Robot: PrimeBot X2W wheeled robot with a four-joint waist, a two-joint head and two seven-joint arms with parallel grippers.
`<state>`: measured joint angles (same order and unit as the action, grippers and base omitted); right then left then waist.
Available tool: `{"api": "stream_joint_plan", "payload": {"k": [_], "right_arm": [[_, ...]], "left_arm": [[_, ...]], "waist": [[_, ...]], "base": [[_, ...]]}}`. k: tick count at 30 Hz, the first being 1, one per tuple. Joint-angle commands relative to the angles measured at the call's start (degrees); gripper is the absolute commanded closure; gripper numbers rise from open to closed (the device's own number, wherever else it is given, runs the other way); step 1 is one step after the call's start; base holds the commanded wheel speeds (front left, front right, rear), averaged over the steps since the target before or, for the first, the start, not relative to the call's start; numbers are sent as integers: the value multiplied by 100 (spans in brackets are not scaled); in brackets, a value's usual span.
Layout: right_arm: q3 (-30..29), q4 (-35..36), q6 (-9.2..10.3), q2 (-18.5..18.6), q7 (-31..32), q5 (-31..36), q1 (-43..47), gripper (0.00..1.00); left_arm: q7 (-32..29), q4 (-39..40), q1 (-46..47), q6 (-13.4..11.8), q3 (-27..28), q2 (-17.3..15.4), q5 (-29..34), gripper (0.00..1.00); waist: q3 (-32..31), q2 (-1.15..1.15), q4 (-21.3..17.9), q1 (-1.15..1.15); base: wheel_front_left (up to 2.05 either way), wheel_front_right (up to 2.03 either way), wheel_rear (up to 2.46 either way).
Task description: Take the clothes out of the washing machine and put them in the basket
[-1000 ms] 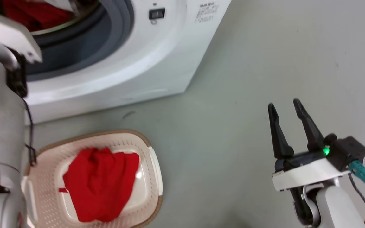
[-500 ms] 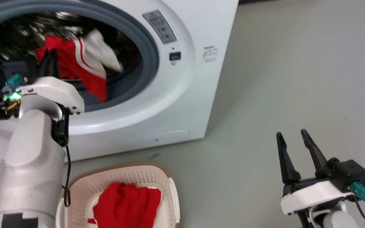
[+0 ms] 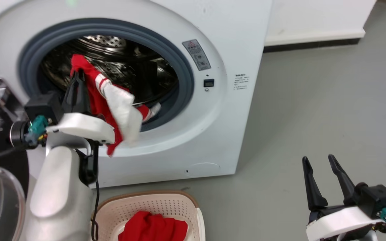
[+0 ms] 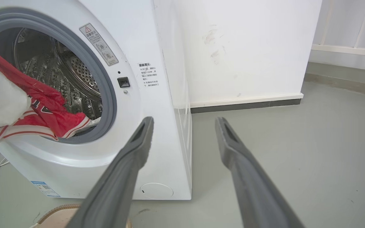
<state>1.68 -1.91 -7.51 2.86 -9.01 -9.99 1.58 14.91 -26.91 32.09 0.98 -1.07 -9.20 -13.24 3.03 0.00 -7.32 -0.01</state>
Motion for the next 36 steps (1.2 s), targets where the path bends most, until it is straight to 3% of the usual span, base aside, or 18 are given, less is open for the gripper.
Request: {"api": "stream_joint_plan", "payload": {"k": [1,14,21,29,36], "right_arm": [[-40,57,3,2,26,15,81,0],[-107,283,3,1,149,31,260,0],[-77,366,3,1,167,41,198,0],[-23,408,3,1,165,83,-27,0],[47,397,4,1,101,77,-268,0]], "left_arm": [[42,275,-169,-26,-40,60,57,100],[-573,3099,-1216,-300,-372,186,200,100],[-1023,3833,-2071,-407,-651,283,148,100],[-1078,2492,-3203,-497,-1064,519,-309,100],[-576,784,-2940,-407,-1256,571,-408,100]], "waist": [[-112,0,122,1],[-196,0,486,1],[-63,0,550,1],[357,0,528,1],[866,0,510,1]], "base": [[0,0,0],[0,0,0],[0,0,0],[0,0,0],[0,0,0]]}}
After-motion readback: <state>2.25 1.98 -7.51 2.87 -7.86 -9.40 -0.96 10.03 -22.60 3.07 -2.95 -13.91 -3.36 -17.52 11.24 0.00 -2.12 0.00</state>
